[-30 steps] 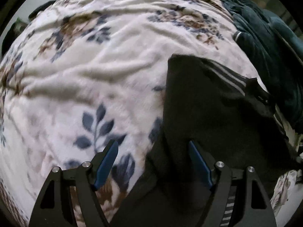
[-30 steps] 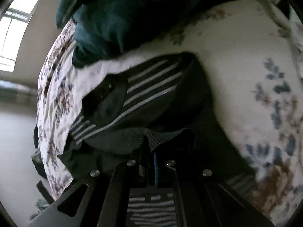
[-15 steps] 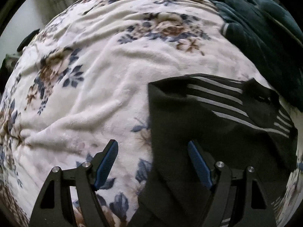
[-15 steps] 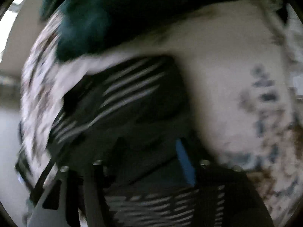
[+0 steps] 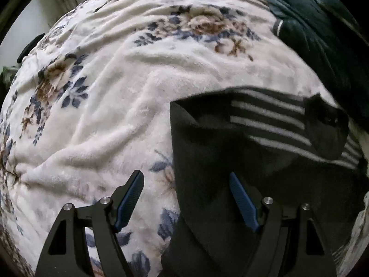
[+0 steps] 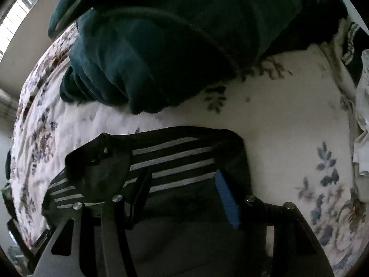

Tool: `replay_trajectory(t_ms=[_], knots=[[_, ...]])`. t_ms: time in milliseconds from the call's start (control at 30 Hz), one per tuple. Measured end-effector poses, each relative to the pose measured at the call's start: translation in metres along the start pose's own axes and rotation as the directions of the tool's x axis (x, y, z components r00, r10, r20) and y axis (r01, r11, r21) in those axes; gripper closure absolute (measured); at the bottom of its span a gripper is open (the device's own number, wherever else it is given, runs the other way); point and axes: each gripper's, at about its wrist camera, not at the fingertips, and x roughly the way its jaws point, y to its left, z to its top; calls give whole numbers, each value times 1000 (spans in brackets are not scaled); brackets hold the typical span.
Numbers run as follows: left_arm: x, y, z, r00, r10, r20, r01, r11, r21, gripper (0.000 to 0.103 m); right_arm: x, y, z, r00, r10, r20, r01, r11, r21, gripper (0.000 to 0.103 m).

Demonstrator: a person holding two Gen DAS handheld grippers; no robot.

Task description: Fold small clothes

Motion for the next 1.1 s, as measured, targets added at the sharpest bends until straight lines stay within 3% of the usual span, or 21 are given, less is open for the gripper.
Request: replay_trajectory(t_ms=[167, 300, 367, 433, 533, 600, 733, 833, 867, 1100], knots=[[-9, 0, -3, 999, -4, 33, 4, 1000, 4, 28, -9, -16, -13, 999, -29, 19, 29, 1000, -10, 43], [29, 7, 6, 999, -1, -44, 0, 1000, -12, 24, 4, -48, -31, 1000, -3, 6, 3, 995, 99, 43], [40, 17, 12, 999, -21, -47, 19, 998, -53, 14, 17, -57, -38, 999, 39, -26, -35, 989, 144, 43], [44, 23, 18, 998, -44, -48, 40, 996, -79, 14, 38, -61, -43, 995, 44, -89, -31, 989, 147, 44], [41, 29, 23, 997, -61, -51, 55, 993, -100, 14, 71, -59, -51, 978, -78, -196, 90, 995, 51, 44], [28, 33, 24, 999, -42, -34, 38, 994, -105, 14, 75, -66, -53, 978, -56, -199, 74, 993, 88, 44], [-15, 39, 15, 999, -18, 51, 24, 994, -106, 14, 44, -57, -58, 984, -77, -159, 84, 996, 38, 41], [-47, 43, -5, 996, -12, 84, 23, 992, -128, 14, 11, -47, -78, 990, -89, -113, 85, 996, -37, 10], [-60, 41, -17, 996, -19, 88, 29, 992, -125, 14, 0, -44, -88, 991, -85, -100, 79, 995, -59, 6], [-109, -14, -93, 998, -52, 22, 53, 999, -1, 14, -56, -19, -159, 980, -195, -26, 188, 968, -165, 2]])
